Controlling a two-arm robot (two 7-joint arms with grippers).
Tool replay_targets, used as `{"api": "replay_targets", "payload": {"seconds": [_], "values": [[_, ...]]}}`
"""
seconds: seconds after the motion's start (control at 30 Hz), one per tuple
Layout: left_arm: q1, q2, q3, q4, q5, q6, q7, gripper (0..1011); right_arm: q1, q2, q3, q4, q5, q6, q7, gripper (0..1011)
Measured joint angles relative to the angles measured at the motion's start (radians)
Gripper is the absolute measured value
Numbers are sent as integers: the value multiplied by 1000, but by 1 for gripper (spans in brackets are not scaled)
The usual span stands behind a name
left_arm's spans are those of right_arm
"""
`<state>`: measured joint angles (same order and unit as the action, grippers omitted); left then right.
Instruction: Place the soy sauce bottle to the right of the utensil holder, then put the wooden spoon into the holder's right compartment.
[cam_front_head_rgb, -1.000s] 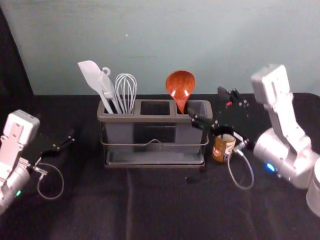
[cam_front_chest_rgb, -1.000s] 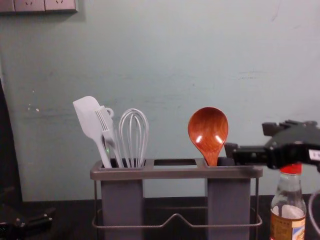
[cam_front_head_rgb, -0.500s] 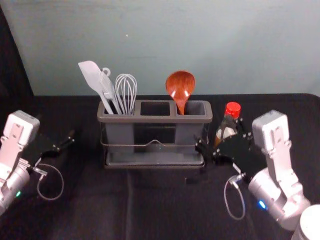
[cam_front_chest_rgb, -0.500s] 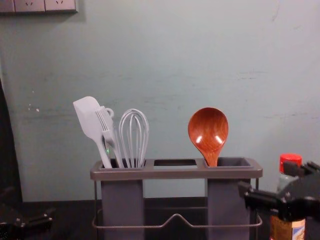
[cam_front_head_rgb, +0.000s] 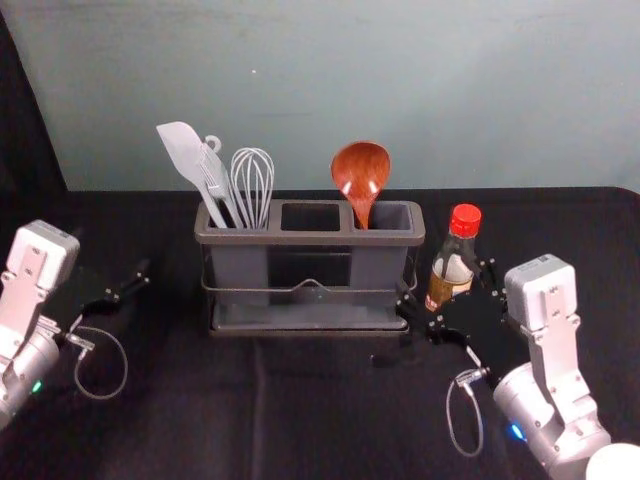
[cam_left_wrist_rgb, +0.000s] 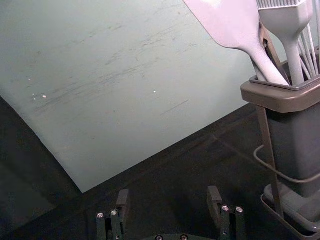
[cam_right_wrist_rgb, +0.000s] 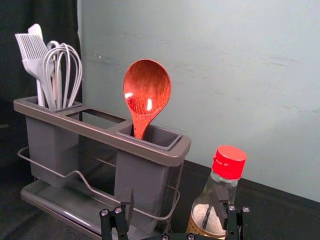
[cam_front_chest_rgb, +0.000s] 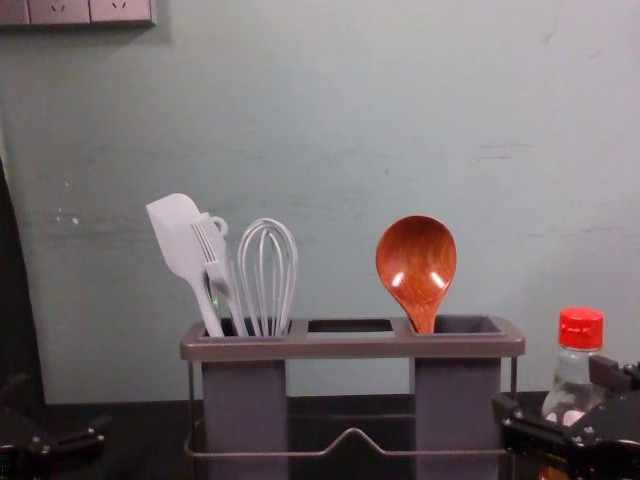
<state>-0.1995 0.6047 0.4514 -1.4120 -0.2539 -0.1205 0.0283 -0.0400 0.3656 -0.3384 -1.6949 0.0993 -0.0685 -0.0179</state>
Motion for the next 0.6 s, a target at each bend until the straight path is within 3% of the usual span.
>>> {"api": "replay_targets", "payload": {"seconds": [0.27, 0.6], "values": [[0, 0, 0, 0, 0, 0, 0, 1012, -8, -23, 19, 1, -19, 14, -6, 1004], [0, 0, 0, 0, 0, 0, 0, 1011, -8, -21, 16, 0, -18, 14, -6, 1004]]}}
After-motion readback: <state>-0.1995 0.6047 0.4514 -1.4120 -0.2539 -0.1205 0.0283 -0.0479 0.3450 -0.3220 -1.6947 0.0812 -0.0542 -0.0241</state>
